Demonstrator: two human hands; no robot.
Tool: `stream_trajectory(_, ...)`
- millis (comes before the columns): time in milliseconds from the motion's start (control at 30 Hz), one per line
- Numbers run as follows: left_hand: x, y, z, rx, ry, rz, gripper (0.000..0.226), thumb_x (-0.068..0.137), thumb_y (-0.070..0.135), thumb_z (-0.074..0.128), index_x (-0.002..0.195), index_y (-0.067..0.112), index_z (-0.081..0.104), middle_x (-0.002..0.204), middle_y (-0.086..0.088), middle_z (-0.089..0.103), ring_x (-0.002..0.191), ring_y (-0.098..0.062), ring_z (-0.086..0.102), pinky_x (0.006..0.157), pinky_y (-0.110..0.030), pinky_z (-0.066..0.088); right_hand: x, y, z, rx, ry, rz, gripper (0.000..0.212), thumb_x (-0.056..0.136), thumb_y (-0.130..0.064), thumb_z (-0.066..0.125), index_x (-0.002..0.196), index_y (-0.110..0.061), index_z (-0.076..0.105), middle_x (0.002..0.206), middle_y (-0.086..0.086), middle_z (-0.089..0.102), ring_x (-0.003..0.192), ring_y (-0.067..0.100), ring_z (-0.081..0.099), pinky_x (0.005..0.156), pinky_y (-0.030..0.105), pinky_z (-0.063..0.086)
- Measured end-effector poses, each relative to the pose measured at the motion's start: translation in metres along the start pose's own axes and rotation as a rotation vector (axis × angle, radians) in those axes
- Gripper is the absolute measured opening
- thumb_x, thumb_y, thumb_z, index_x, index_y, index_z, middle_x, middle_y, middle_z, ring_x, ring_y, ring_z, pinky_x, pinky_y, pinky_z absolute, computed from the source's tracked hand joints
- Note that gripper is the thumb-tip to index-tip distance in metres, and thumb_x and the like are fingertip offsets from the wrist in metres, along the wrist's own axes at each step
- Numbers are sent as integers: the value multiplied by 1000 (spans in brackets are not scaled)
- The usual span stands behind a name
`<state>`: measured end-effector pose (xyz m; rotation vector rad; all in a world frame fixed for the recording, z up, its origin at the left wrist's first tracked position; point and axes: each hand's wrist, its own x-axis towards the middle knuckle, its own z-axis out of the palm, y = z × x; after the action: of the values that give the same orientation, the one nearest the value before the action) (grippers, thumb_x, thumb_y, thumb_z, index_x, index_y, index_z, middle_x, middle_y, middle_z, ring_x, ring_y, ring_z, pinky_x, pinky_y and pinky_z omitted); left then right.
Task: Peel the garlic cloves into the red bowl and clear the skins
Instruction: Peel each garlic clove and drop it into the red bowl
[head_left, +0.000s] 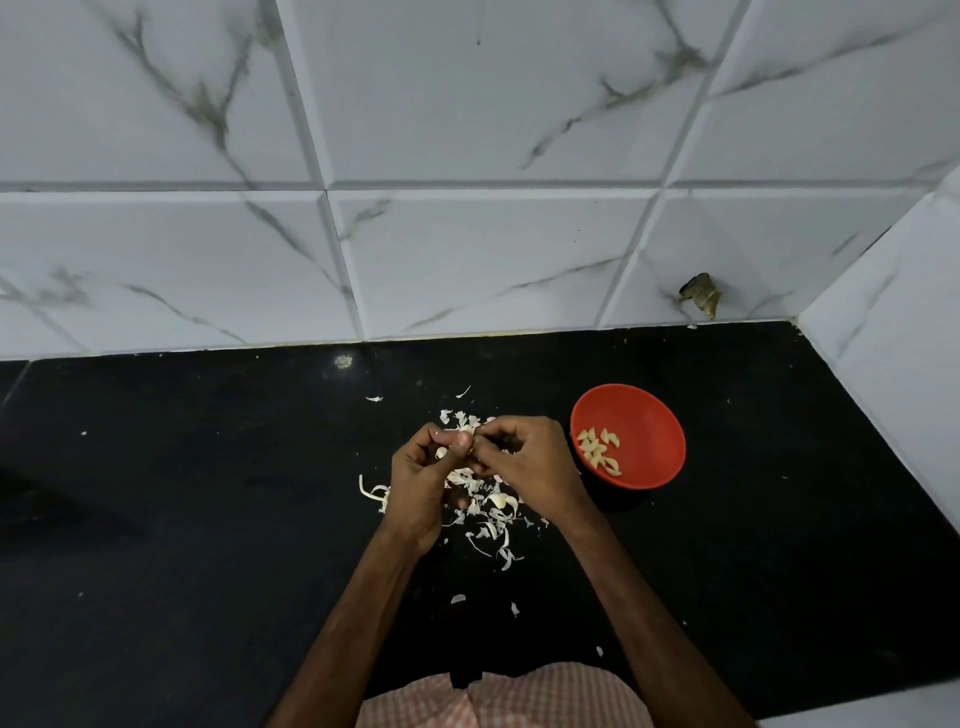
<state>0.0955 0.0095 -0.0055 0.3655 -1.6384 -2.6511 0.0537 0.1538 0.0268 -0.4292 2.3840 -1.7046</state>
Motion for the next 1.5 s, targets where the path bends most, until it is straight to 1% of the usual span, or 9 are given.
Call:
stream_trajectory(133,0,0,-2,23,-8,-29,19,81,31,76,79,17,63,88,-17,70,67,-16,67,36,-20,37,2,0,-3,17,-52,18,12,92,-19,75,94,-8,78,72,4,74,68,19,74,65,28,61)
stream_trajectory(367,-5,0,0,52,-4,-72,14,83,28,75,74,22,66,81,-15,70,68,-16,69,37,-20,38,1,2,2,-26,4,31,9,88,-14,78,85,-6,78,64,4,72,60,22,72,63,44,63)
stream_trajectory(533,-5,0,1,5,-12,-78,13,84,26,73,78,16,67,85,-16,70,72,-21,70,35,-21,40,0,5,4,16,26,36,8,86,-14,79,81,-9,74,63,3,70,57,16,69,58,31,60)
stream_trajectory(733,-3,0,1,-23,3,-66,19,87,27,70,87,8,65,91,-15,69,76,-22,71,36,-22,43,-1,7,0,89,22,56,5,93,-13,70,93,-12,75,78,3,74,70,20,74,64,30,62)
stream_trajectory(967,-2,4,0,65,33,31,13,86,27,71,85,14,71,94,-10,70,72,-15,69,39,-26,49,-4,1,10,93,138,18,15,91,-27,74,104,-19,73,98,-9,72,96,15,70,81,47,60)
stream_trajectory(1067,-5,3,1,128,28,45,14,87,27,70,88,14,73,93,-7,73,73,-16,69,41,-28,51,-4,-2,10,42,192,-37,10,88,-20,77,97,-20,74,95,-11,72,93,10,69,81,40,59)
stream_trajectory(1167,-5,2,4,145,22,42,15,89,28,68,91,15,76,90,-7,73,73,-15,68,42,-28,52,-3,0,10,68,190,18,4,90,-16,75,93,-13,76,88,-5,75,87,14,72,79,45,61)
stream_trajectory(1333,-3,-6,12,218,68,75,19,100,21,59,100,7,73,80,-5,70,62,-11,63,39,-25,47,-1,6,18,5,335,32,4,89,-9,73,87,-12,75,79,-8,73,77,6,69,74,27,58)
stream_trajectory(1500,-2,-11,15,241,104,80,21,102,17,56,101,4,73,80,-4,71,60,-7,59,39,-23,43,-1,14,22,-9,365,46,12,90,-8,72,85,-19,71,78,-13,71,73,1,68,68,15,53)
